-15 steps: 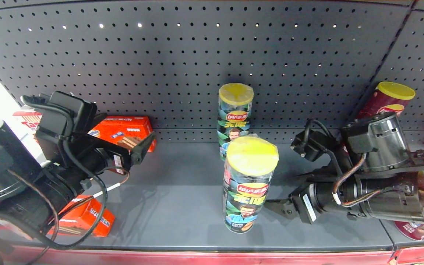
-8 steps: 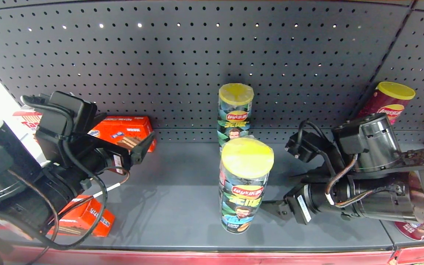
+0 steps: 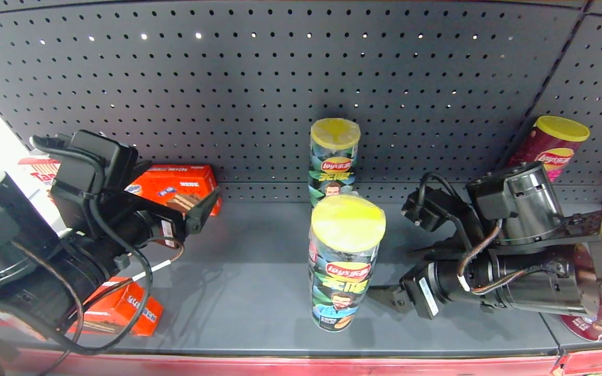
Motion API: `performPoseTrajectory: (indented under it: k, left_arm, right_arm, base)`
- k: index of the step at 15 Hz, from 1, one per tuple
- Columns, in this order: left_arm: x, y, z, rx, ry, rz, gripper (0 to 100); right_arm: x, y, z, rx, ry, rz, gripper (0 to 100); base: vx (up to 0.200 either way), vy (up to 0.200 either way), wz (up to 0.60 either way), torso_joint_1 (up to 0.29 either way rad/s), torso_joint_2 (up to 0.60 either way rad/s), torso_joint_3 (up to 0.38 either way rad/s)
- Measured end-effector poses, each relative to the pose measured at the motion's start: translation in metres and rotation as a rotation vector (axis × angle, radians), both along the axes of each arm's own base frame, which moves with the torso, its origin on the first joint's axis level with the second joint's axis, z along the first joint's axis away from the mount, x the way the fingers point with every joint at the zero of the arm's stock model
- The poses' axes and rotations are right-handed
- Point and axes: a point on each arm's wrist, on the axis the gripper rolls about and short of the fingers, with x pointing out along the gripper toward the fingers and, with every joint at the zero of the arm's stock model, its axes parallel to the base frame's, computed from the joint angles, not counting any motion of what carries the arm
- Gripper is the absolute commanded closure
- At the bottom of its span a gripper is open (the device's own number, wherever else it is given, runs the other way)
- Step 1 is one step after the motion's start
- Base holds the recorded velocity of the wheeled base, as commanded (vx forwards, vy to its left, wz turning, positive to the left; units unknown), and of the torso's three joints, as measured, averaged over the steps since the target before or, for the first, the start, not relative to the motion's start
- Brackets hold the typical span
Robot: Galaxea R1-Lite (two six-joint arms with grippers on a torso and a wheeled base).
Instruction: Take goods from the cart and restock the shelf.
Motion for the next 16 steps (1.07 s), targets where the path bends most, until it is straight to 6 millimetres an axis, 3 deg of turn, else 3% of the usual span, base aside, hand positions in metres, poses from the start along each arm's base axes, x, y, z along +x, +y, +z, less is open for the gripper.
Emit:
performPoseTrajectory:
  k: [4, 10, 16]
  left_arm:
    - [-0.003, 0.001, -0.003, 0.003, 0.01, 0.0, 0]
    - [-0.015, 0.006, -0.006, 0.009, 0.022, -0.002, 0]
    - [-0.031, 0.012, -0.003, 0.004, 0.006, 0.001, 0]
  right_arm:
    - [-0.007, -0.01, 0.014, 0.038, -0.035, -0.015, 0]
    - [-0.038, -0.043, 0.066, 0.267, -0.31, -0.047, 0]
    - [-0.088, -0.085, 0.08, 0.388, -0.54, -0.122, 0]
  base:
    - [0.0, 0.0, 0.0, 0.0, 0.0, 0.0]
    - [0.0, 0.0, 0.0, 0.0, 0.0, 0.0]
    - [0.0, 0.0, 0.0, 0.0, 0.0, 0.0]
